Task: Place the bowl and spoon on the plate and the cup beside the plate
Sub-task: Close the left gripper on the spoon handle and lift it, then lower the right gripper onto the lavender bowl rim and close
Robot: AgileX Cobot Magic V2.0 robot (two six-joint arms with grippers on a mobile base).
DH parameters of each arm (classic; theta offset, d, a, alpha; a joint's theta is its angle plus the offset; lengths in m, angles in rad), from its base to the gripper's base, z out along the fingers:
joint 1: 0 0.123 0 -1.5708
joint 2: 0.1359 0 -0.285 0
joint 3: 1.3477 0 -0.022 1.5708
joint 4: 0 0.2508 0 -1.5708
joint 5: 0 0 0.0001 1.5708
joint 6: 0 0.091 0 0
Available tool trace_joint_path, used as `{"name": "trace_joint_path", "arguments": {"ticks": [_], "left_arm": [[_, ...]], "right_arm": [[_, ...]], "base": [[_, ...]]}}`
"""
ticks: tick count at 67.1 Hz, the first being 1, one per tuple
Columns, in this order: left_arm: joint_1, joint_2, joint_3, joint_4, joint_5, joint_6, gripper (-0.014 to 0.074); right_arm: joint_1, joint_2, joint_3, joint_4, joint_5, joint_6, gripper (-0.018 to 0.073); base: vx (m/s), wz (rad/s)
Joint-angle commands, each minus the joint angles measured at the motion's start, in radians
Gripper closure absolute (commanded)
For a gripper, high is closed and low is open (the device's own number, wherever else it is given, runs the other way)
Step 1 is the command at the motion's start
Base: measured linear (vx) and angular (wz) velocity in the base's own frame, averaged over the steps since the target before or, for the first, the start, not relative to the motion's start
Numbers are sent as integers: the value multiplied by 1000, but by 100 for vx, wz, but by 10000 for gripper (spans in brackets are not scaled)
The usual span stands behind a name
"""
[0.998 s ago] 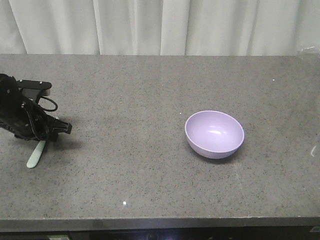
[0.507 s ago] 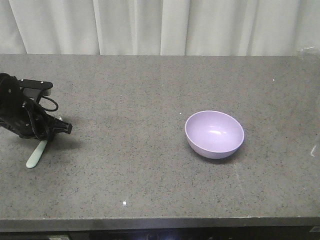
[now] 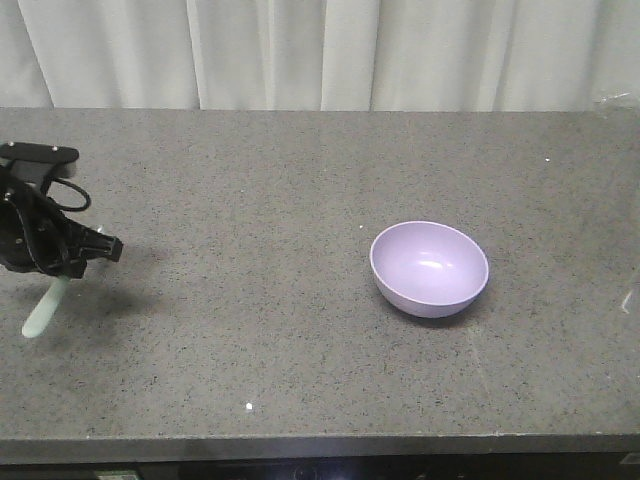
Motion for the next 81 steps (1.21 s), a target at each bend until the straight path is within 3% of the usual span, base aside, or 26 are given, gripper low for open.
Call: {"name": "trace_joint_path", "arguments": {"ticks": [1,22,34,59,81], "left_arm": [[-4,-112,-23,-34,-27,-5,603],[-4,-349,-23,-109,-48,-4,603],[-4,-463,-23,-133,-77,-4,603],[-4,-504,-23,-133,-103,-14,603],[-4,-504,-23,-132,-104,-14,603]], "right_arm": [[-4,13,-32,2,-74,-11,9],[-4,31,-43,6,21,-11,25],[-4,142,-151,5,124,-11,34],[-4,690,-598,-2,416,0,34],[-4,1061,-736,4,486,8,34]], "base": [[0,0],[0,0],[0,0],[0,0],[0,0]]}}
